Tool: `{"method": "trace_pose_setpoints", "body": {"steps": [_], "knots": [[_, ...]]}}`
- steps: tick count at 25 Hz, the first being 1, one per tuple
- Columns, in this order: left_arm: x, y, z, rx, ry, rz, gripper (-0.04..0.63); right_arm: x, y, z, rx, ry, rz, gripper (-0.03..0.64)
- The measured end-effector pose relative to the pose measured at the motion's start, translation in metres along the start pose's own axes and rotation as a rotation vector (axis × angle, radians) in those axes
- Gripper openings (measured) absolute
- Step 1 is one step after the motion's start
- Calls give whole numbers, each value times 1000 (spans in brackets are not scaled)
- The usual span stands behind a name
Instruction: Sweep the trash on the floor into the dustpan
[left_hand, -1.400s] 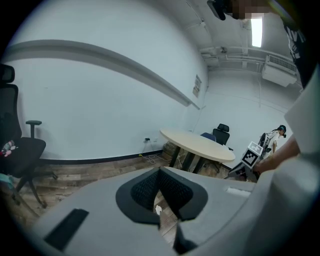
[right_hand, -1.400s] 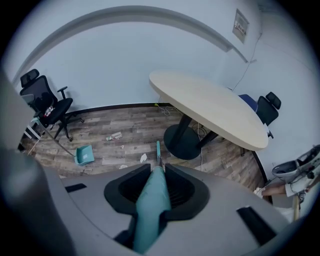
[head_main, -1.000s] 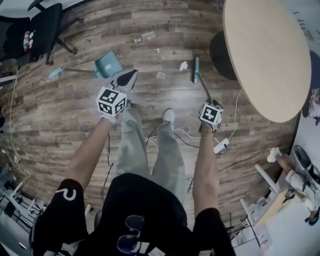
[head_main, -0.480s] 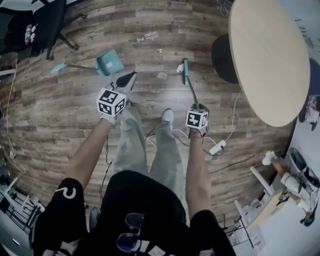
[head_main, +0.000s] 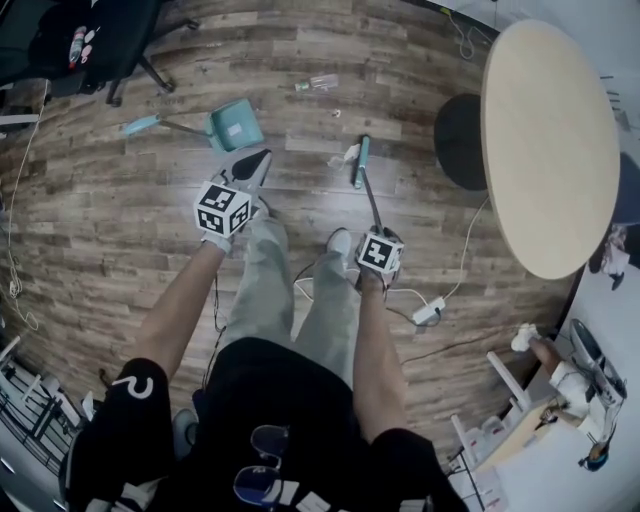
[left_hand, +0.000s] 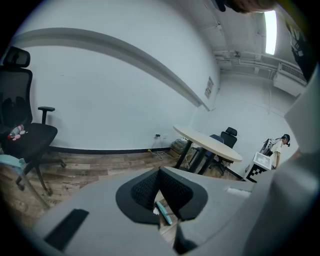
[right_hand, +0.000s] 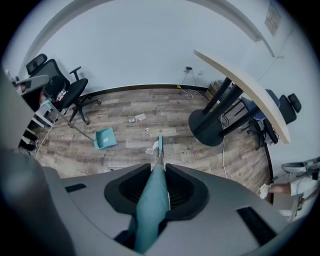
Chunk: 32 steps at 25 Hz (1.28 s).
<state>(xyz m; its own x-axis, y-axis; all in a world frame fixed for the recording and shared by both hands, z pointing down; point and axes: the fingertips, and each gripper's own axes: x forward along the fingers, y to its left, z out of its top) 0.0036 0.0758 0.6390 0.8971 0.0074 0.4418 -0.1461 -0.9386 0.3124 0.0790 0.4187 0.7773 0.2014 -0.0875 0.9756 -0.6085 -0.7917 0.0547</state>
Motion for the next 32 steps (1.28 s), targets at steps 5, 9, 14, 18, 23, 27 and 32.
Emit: {"method": "trace_pose_setpoints", "body": {"steps": [5, 9, 14, 18, 23, 27, 32], "knots": [[-20, 37, 5, -19, -10, 22, -3, -1, 50, 19, 125, -20, 37, 84], [-37, 73, 10, -21, -11, 33, -3, -7, 73, 25, 164, 27, -54, 84], [-66, 123, 18, -35, -36, 75, -3, -1, 130, 53, 202, -37, -3, 86], [-88, 163, 16, -68, -50, 124, -3, -5, 139, 61, 177, -8, -130, 84], [-115, 194, 11, -106, -59, 163, -3, 3, 192, 98, 222, -102, -3, 84], [-130, 215, 10, -125, -68, 190, -3, 7, 222, 116, 206, -107, 19, 86], [-153, 249, 8, -154, -87, 241, -3, 12, 271, 136, 177, -130, 72, 84]]}}
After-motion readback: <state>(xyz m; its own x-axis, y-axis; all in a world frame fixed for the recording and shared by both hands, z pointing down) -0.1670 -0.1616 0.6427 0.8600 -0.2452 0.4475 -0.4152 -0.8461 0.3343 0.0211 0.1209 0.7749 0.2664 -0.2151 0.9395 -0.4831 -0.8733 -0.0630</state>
